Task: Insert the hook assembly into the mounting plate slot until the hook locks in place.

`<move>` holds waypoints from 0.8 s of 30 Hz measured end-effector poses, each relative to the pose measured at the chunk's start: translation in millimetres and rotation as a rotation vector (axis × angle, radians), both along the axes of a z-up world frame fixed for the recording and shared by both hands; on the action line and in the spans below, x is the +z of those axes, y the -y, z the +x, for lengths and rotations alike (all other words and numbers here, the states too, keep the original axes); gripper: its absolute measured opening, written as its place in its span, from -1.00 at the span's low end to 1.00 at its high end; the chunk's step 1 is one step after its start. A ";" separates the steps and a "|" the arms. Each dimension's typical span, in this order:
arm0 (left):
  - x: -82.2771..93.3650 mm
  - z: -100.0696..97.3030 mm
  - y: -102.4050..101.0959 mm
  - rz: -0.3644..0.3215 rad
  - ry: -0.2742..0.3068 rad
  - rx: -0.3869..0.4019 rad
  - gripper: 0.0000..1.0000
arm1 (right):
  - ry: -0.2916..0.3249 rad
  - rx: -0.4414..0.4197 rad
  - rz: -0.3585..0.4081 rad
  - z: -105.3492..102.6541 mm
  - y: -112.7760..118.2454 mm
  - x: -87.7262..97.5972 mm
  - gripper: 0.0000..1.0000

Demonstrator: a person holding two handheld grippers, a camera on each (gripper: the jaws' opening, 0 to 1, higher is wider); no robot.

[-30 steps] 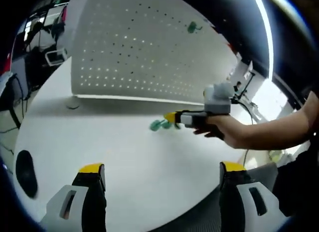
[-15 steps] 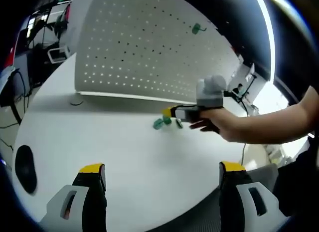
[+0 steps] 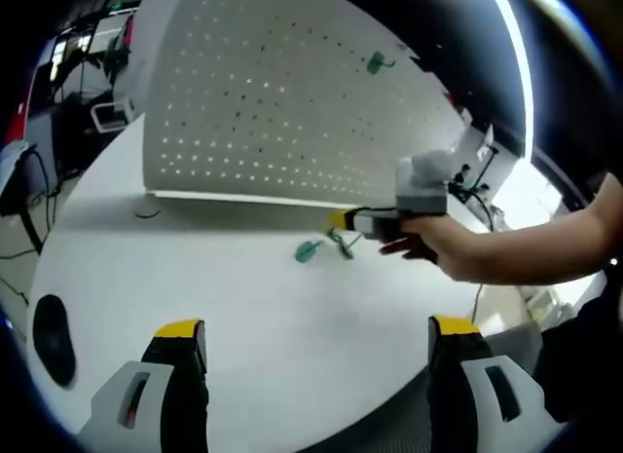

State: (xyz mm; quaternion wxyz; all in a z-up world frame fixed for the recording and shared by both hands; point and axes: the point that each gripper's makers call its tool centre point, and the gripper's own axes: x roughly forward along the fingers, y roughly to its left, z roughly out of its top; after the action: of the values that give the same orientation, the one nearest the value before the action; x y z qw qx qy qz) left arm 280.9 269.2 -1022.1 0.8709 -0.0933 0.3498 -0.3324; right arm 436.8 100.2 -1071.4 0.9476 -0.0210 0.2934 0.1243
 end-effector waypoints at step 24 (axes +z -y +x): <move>44.5 21.2 24.3 -0.028 0.082 -0.013 0.75 | 0.233 0.013 0.434 -54.4 -39.8 144.4 -1.00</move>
State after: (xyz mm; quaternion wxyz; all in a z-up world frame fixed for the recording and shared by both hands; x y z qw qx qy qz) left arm 302.2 244.9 -977.6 0.8808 -0.0897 0.3099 -0.3465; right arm 382.3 140.0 -927.0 0.9566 0.1669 0.1483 0.1871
